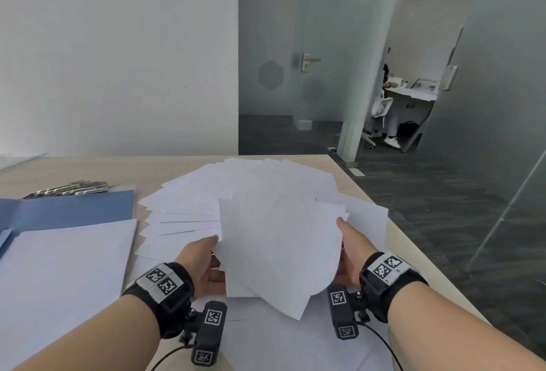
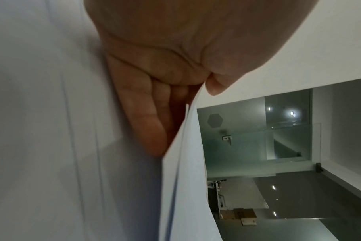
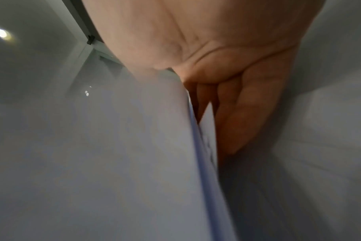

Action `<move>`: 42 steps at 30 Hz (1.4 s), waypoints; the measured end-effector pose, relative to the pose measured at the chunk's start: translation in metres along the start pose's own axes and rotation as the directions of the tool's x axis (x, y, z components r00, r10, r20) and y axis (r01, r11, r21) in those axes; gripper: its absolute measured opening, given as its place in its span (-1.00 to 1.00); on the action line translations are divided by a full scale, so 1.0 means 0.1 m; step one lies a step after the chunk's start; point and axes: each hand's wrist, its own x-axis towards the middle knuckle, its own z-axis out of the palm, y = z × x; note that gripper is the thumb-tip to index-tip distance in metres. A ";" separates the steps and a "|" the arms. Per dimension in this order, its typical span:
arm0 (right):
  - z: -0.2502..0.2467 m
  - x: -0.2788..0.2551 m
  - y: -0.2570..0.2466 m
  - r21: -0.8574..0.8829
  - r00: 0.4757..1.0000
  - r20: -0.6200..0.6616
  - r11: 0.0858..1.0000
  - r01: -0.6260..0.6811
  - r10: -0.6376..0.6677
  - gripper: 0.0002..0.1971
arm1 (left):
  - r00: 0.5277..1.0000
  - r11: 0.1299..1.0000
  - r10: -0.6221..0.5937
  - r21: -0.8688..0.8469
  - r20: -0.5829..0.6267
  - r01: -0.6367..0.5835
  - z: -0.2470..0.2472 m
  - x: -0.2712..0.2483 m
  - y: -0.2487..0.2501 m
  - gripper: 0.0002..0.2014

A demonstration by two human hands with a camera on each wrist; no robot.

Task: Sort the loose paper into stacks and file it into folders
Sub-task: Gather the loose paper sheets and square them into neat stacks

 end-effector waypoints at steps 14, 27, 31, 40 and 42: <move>0.13 -0.10 0.10 -0.382 0.929 0.086 0.850 0.364 -0.359 -0.77 | 0.988 0.934 0.139 0.322 0.062 -0.151 0.05 -0.10 0.15 -0.70; 0.23 -0.47 -0.13 0.000 0.723 0.069 0.725 0.689 -0.687 -0.78 | 0.798 0.752 0.594 0.283 0.102 -0.595 0.12 -0.37 0.44 -0.55; 0.21 -0.53 -0.09 0.056 0.697 0.095 0.703 0.709 -0.711 -0.77 | 0.791 0.752 0.600 0.252 0.122 -0.609 0.16 -0.41 0.40 -0.49; 0.18 -0.56 -0.02 0.161 0.633 0.169 0.655 0.738 -0.755 -0.26 | 0.750 0.744 0.646 0.106 0.141 -0.660 0.28 -0.52 0.33 -0.45; 0.19 -0.59 -0.02 0.166 0.624 0.170 0.647 0.744 -0.762 -0.45 | 0.732 0.728 0.666 0.091 0.143 -0.680 0.31 -0.53 0.33 -0.45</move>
